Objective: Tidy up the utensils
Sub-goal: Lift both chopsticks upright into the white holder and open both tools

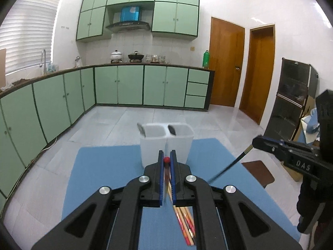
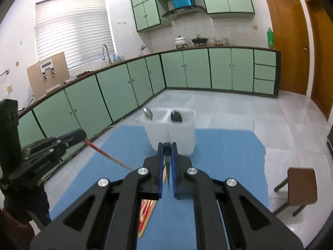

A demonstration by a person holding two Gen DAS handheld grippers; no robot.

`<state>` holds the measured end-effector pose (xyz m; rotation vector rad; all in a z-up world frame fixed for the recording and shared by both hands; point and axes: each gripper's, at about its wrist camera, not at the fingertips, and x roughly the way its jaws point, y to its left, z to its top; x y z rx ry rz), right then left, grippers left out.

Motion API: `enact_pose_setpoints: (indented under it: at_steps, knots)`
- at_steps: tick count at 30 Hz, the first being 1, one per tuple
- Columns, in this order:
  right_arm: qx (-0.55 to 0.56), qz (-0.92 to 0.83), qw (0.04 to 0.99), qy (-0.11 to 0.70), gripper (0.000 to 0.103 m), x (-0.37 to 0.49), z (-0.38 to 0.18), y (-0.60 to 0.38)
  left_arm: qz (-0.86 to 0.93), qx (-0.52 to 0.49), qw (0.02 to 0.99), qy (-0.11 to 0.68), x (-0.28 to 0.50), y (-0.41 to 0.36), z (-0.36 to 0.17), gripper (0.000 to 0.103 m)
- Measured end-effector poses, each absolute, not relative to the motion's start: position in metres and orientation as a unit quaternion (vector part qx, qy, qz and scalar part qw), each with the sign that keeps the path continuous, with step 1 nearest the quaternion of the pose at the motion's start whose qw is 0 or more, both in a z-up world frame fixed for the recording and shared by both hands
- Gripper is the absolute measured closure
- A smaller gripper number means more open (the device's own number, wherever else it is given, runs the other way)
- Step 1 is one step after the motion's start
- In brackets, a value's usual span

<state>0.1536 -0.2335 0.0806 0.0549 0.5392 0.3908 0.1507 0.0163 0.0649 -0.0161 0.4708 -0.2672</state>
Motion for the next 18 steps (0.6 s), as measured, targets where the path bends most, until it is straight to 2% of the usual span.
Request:
enact_pose_setpoints:
  at_steps: [9,18]
  knots:
    - [0.016,0.202,0.953,0.227,0.097,0.198,0.139,-0.234,-0.154,-0.014,0.965,0.213,0.188,0.014,0.098,0.097]
    - [0.037,0.190,0.968,0.160,0.097,0.267,0.199,-0.240,-0.149,-0.004,0.981,0.128,0.241,0.003,0.166,0.097]
